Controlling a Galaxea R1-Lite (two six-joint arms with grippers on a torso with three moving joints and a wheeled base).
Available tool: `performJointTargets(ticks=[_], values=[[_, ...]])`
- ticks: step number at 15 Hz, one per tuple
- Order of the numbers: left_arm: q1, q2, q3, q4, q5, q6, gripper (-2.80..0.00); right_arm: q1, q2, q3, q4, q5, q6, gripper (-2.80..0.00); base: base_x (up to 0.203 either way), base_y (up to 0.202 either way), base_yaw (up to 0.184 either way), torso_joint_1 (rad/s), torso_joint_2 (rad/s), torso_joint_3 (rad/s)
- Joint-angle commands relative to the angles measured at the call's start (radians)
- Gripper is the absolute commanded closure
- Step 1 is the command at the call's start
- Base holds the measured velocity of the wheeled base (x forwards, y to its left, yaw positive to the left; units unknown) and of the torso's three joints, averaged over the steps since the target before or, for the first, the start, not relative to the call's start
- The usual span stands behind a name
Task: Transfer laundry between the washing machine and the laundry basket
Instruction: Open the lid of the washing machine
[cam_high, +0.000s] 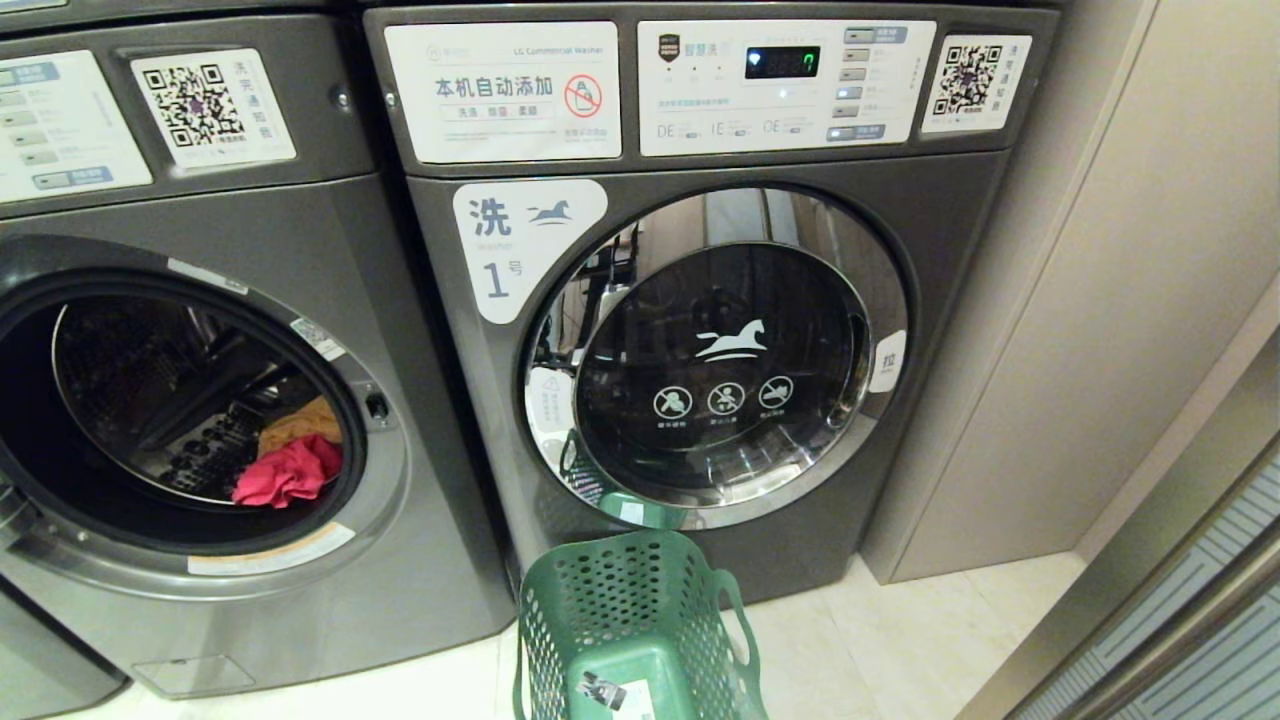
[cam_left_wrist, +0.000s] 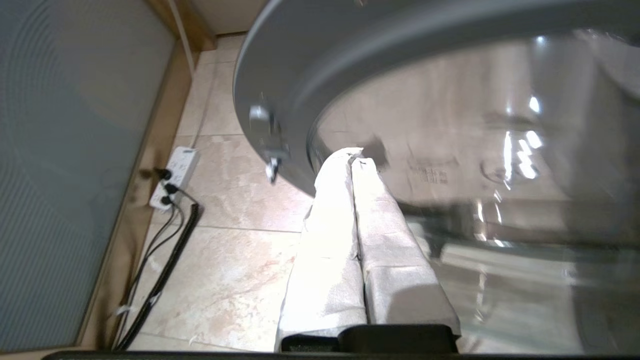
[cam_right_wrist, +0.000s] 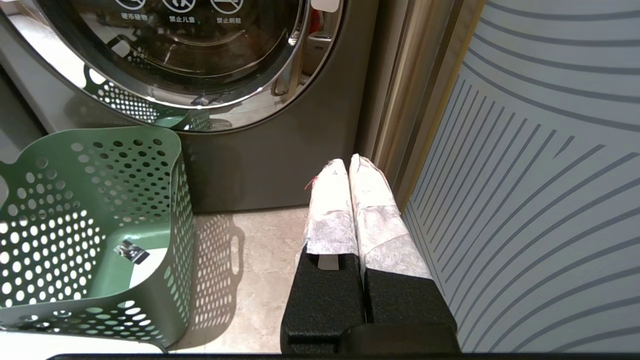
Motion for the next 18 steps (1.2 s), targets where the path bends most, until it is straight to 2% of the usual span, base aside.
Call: performJointTargets(ticks=[1, 2, 3, 5, 6, 7, 8, 10, 11, 14, 15, 16, 18], values=[[-0.089, -0.203, 0.092, 0.005, -0.051, 0.0, 0.0, 0.001, 0.001, 0.0, 0.0, 0.001, -0.001, 0.0, 0.0, 0.0, 0.0, 0.0, 0.0, 0.0], [-0.163, -0.296, 0.154, 0.004, -0.084, 0.0, 0.0, 0.001, 0.001, 0.0, 0.0, -0.001, -0.001, 0.0, 0.0, 0.0, 0.0, 0.0, 0.0, 0.0], [-0.284, -0.393, 0.225, 0.005, -0.126, 0.001, 0.0, 0.0, 0.001, -0.001, 0.0, -0.001, -0.001, 0.0, 0.0, 0.0, 0.0, 0.0, 0.0, 0.0], [-0.569, -0.567, 0.376, 0.008, -0.208, 0.004, 0.0, 0.001, 0.001, 0.0, 0.0, 0.001, -0.001, 0.0, 0.0, 0.0, 0.0, 0.0, 0.0, 0.0], [-0.733, -0.685, 0.487, 0.007, -0.246, 0.009, 0.0, 0.0, 0.001, 0.0, 0.0, 0.001, -0.001, 0.0, 0.0, 0.0, 0.0, 0.0, 0.0, 0.0], [-0.84, -0.784, 0.609, 0.002, -0.271, 0.013, 0.0, 0.001, 0.001, 0.0, 0.0, 0.001, -0.001, 0.0, 0.0, 0.0, 0.0, 0.0, 0.0, 0.0], [-0.914, -0.864, 0.739, -0.016, -0.292, 0.015, 0.0, 0.001, 0.001, 0.0, 0.0, -0.001, -0.001, 0.0, 0.0, 0.0, 0.0, 0.0, 0.0, 0.0], [-1.019, -1.002, 1.005, -0.125, -0.333, 0.025, 0.0, 0.001, 0.001, 0.0, 0.0, 0.001, -0.001, 0.0, 0.0, 0.0, 0.0, 0.0, 0.0, 0.0], [-1.05, -1.06, 1.118, -0.204, -0.362, 0.051, 0.0, 0.001, 0.001, 0.0, 0.0, 0.001, -0.001, 0.0, 0.0, 0.0, 0.0, 0.0, 0.0, 0.0], [-1.089, -1.228, 1.466, -0.513, -0.49, 0.211, 0.0, -0.001, 0.001, 0.0, 0.0, 0.001, -0.001, 0.0, 0.0, 0.0, 0.0, 0.0, 0.0, 0.0], [-1.094, -1.319, 1.539, -0.548, -0.532, 0.254, 0.0, 0.001, 0.001, 0.0, 0.0, 0.0, -0.001, 0.0, 0.0, 0.0, 0.0, 0.0, 0.0, 0.0], [-1.1, -1.402, 1.565, -0.527, -0.561, 0.28, 0.0, 0.0, 0.001, -0.001, 0.0, -0.001, -0.001, 0.0, 0.0, 0.0, 0.0, 0.0, 0.0, 0.0], [-1.125, -1.52, 1.565, -0.495, -0.602, 0.32, 0.0, 0.001, 0.001, 0.0, 0.0, 0.001, -0.001, 0.0, 0.0, 0.0, 0.0, 0.0, 0.0, 0.0]])
